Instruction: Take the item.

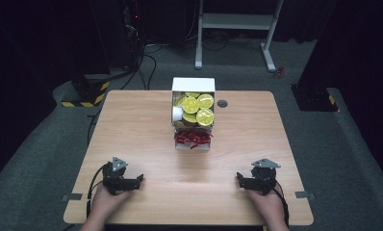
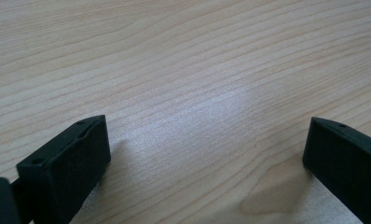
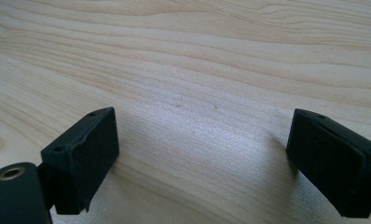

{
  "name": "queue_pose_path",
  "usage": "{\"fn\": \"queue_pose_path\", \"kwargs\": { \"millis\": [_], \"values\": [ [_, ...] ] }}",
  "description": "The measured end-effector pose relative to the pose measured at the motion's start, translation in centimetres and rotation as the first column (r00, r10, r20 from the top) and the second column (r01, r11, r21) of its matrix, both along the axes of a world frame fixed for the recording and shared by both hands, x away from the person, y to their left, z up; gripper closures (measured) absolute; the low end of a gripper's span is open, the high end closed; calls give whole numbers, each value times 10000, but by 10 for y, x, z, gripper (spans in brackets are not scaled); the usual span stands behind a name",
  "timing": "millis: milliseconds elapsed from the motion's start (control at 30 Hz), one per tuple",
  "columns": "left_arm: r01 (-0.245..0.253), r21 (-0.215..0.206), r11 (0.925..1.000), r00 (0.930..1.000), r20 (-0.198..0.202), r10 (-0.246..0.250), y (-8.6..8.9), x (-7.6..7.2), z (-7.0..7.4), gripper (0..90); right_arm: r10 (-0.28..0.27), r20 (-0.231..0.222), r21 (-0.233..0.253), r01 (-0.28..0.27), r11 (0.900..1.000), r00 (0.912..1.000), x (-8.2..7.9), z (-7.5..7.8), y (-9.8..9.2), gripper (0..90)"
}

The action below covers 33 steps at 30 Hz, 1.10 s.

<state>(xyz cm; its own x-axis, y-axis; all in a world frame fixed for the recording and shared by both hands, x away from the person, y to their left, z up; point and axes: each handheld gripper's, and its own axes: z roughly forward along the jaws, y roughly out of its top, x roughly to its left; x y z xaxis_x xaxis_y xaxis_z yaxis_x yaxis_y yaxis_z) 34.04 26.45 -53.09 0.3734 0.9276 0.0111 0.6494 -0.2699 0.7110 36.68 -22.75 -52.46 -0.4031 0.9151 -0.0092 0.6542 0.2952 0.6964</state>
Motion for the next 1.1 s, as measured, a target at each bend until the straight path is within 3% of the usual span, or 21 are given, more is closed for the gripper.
{"fn": "queue_pose_path", "kwargs": {
  "millis": [600, 767, 967, 1100],
  "values": [
    [21, -9, 10000, 10000, -42, -21, 0, 0, 0, 3, 52, -219, 77, -50, 10000, 9997, 3, 3, -1, 90],
    [22, -6, 10000, 10000, -43, -22, 0, 0, 0, 3, 165, 378, 73, -168, 9998, 9991, 0, 6, 1, 91],
    [20, -9, 10000, 10000, -46, -20, 0, 0, 0, 3, 352, 280, 329, -361, 9988, 9990, 1, 7, 3, 91],
    [19, -9, 10000, 10000, -43, -19, 0, 0, 0, 3, 434, 620, 336, -456, 9984, 9971, -1, 10, 6, 91]
  ]
}}
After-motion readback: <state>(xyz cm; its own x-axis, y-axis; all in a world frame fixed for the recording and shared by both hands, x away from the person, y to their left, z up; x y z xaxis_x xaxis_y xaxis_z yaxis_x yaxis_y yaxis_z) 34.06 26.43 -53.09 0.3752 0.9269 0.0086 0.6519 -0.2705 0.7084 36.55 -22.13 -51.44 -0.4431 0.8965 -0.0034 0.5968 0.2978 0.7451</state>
